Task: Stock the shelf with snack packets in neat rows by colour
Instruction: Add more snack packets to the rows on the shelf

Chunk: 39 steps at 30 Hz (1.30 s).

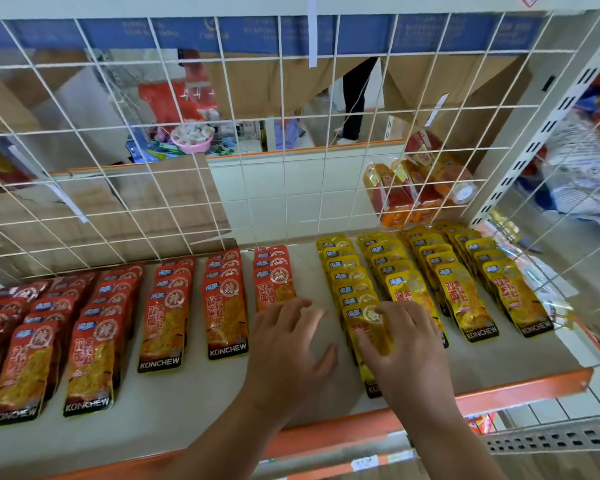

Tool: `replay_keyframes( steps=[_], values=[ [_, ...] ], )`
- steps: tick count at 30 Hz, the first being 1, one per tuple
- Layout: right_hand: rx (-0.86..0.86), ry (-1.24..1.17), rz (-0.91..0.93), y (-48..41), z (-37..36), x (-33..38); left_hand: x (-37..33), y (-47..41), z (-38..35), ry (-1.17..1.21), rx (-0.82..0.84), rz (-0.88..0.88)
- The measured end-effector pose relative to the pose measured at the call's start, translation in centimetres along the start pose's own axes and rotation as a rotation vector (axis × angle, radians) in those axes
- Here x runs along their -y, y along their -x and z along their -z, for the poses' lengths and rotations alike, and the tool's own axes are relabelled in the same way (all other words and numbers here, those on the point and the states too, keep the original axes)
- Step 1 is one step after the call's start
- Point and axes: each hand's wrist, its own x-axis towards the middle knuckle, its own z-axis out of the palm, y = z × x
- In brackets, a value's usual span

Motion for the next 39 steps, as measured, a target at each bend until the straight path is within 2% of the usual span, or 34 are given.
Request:
replay_keyframes(
  steps=[7,13,19,25,30,39],
  values=[
    [0.013,-0.059,0.086,-2.5,-1.0,3.7,2.1,1.1,4.6,-0.070,-0.044,0.092],
    [0.067,-0.125,0.243,-2.7,-1.4,10.9,4.9,1.9,12.6,-0.215,-0.160,0.195],
    [0.097,-0.218,0.428,-0.6,-0.4,21.2,7.8,4.7,23.5,-0.342,-0.327,0.272],
    [0.090,-0.338,0.574,6.3,0.9,31.3,8.8,12.5,34.3,-0.434,-0.435,0.310],
    [0.108,-0.407,0.690,11.8,1.6,40.6,8.9,19.9,45.3,-0.521,-0.617,0.277],
    [0.090,-0.582,0.945,16.2,5.4,57.2,10.5,27.0,62.5,-0.703,-0.629,0.372]
  ],
)
